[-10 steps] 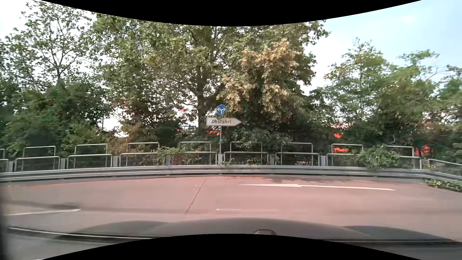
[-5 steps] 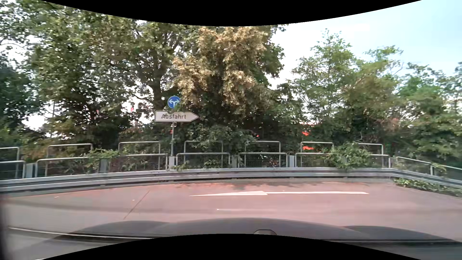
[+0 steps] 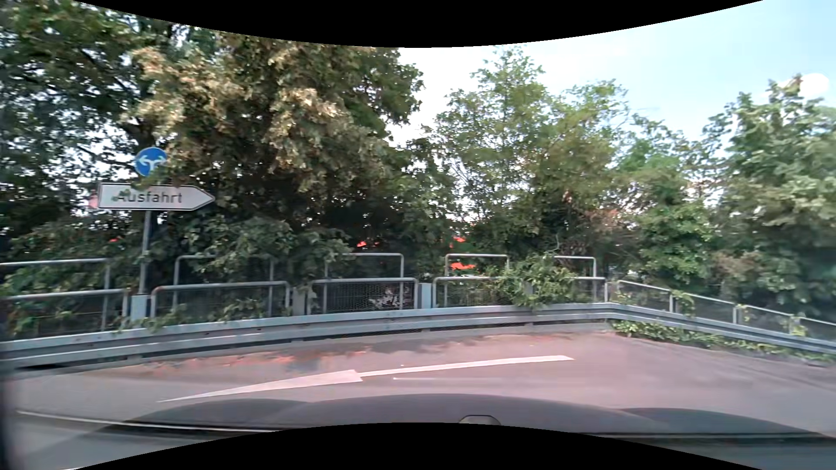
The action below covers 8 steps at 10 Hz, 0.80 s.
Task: Follow the waypoints while adhering to traffic rules and regulations
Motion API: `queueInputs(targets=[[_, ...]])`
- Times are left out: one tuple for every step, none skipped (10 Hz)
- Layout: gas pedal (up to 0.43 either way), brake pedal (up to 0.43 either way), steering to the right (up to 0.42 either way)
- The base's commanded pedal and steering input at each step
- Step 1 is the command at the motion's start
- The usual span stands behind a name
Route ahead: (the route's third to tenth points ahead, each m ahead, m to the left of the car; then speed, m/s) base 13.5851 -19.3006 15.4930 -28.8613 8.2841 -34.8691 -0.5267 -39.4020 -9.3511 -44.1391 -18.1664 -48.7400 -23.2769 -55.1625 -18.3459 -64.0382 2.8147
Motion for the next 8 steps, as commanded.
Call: queueInputs(targets=[[0.000, 0.000, 0.751], [0.000, 0.000, 0.753], [0.000, 0.000, 0.753], [0.000, 0.000, 0.750], [0.000, 0.000, 0.743], [0.000, 0.000, 0.737], [0.000, 0.000, 0.730], [0.000, 0.000, 0.720]])
